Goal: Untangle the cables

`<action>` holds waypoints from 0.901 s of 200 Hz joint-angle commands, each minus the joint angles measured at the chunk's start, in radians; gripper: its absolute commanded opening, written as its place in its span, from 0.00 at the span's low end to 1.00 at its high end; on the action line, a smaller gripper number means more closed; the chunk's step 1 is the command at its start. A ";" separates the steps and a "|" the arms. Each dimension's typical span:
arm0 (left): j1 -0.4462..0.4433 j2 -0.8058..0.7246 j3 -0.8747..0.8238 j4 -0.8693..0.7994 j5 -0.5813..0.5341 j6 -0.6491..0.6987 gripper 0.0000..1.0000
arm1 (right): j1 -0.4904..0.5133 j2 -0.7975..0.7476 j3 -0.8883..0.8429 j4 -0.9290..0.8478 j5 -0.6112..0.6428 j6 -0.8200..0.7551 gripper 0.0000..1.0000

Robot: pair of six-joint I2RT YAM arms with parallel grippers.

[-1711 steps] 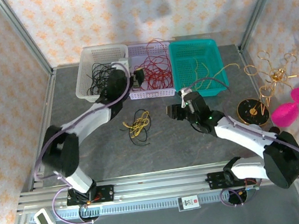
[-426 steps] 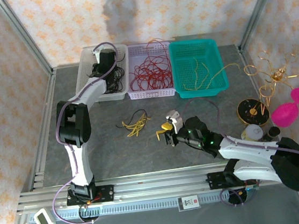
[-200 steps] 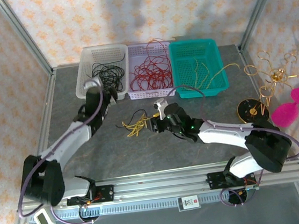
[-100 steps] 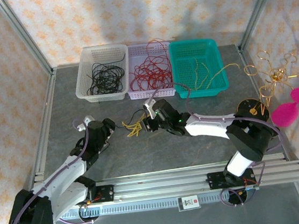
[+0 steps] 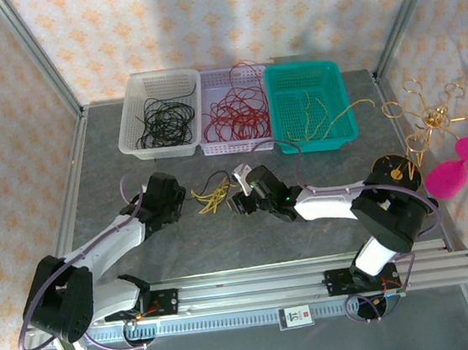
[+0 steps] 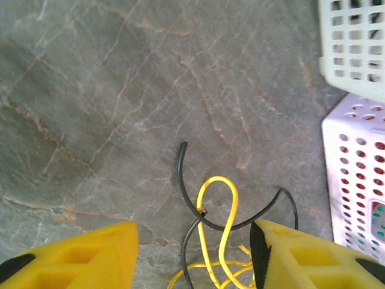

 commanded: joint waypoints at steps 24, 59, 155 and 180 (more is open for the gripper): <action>-0.016 0.084 0.052 -0.072 0.034 -0.107 0.50 | -0.004 -0.053 -0.034 0.065 0.039 -0.006 0.53; -0.019 0.187 0.118 -0.075 0.051 -0.107 0.50 | -0.004 -0.056 -0.037 0.068 0.029 0.002 0.53; -0.025 0.347 0.227 -0.190 0.050 -0.164 0.41 | -0.004 -0.050 -0.036 0.062 0.039 0.002 0.53; -0.024 0.384 0.239 -0.174 0.054 -0.170 0.41 | -0.004 -0.046 -0.034 0.062 0.039 0.001 0.53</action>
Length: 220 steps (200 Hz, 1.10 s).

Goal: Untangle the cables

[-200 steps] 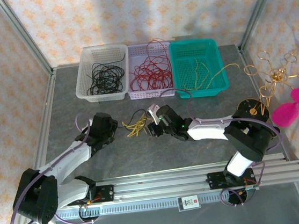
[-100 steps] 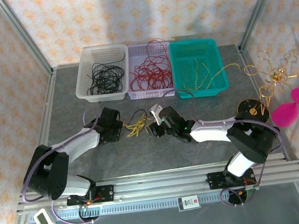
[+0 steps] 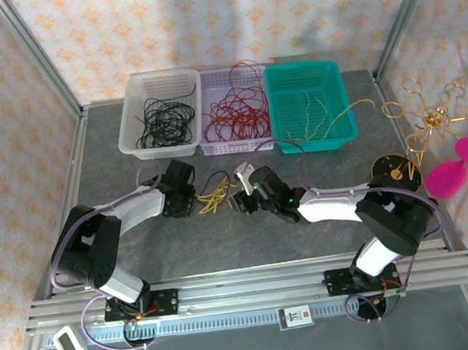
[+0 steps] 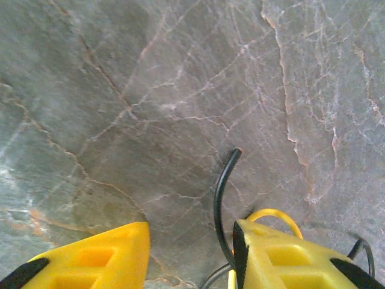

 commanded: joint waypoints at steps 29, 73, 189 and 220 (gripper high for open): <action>-0.008 0.090 0.035 -0.012 0.034 -0.044 0.39 | -0.004 -0.012 -0.006 0.021 0.019 0.001 0.53; -0.007 0.124 0.076 -0.040 0.011 -0.049 0.19 | -0.004 -0.008 -0.004 0.019 0.021 -0.001 0.53; -0.093 -0.288 0.040 -0.145 -0.441 0.178 0.00 | -0.006 -0.085 -0.051 0.079 0.028 -0.001 0.53; -0.126 -0.444 0.053 -0.117 -0.528 0.448 0.00 | -0.005 -0.161 -0.066 0.107 -0.003 -0.027 0.53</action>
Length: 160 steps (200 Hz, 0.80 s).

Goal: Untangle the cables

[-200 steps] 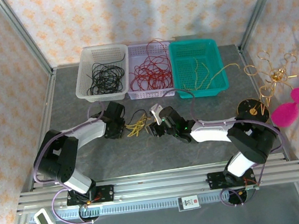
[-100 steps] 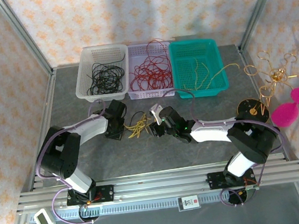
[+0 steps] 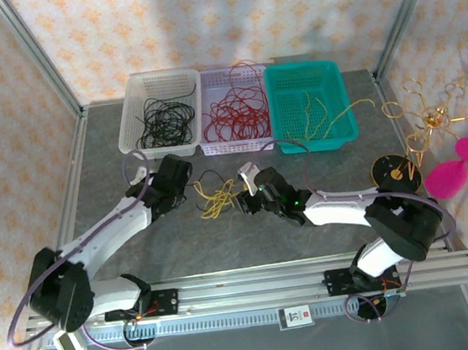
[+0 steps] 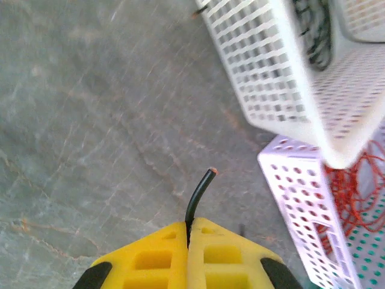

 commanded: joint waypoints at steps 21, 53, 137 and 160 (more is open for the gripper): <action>-0.066 -0.227 -0.013 0.149 -0.162 0.519 0.00 | -0.004 -0.123 0.021 0.045 -0.087 -0.082 0.53; -0.073 -0.290 0.032 0.270 -0.037 0.791 0.00 | -0.004 -0.152 0.089 0.082 -0.207 -0.081 0.54; -0.076 -0.248 0.200 0.261 0.200 0.977 0.00 | -0.004 0.056 0.264 0.309 -0.283 -0.030 0.56; -0.076 -0.254 0.248 0.221 0.282 0.997 0.00 | -0.003 0.091 0.277 0.399 -0.338 -0.036 0.57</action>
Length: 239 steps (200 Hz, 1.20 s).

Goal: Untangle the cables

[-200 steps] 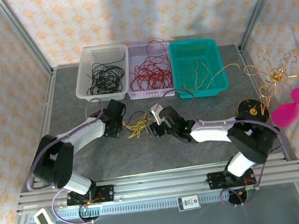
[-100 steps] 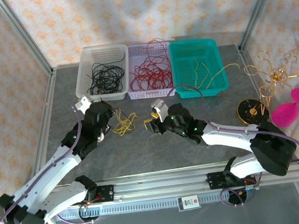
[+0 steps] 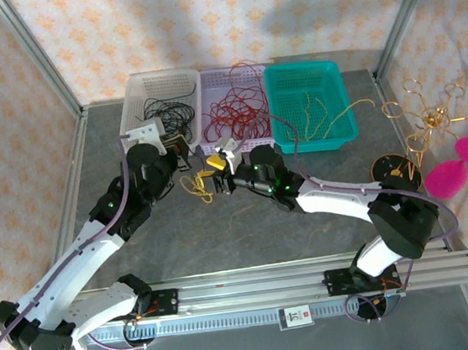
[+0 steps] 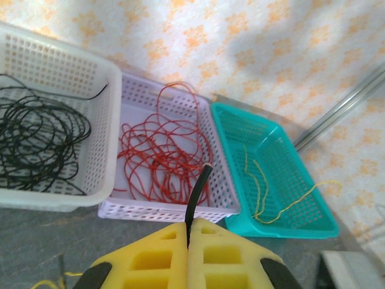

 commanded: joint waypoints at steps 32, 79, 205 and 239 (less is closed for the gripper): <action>-0.007 -0.016 0.147 -0.091 0.158 0.061 0.00 | -0.003 0.096 0.102 0.212 0.035 0.040 0.56; -0.007 -0.008 0.245 -0.120 0.170 0.079 0.00 | -0.004 0.216 0.151 0.266 0.143 0.127 0.54; -0.007 0.119 0.533 -0.164 0.108 0.118 0.00 | 0.065 0.226 -0.085 0.202 0.174 0.357 0.45; -0.007 0.124 0.530 -0.169 0.099 0.123 0.00 | 0.065 0.116 -0.124 0.039 0.212 0.274 0.48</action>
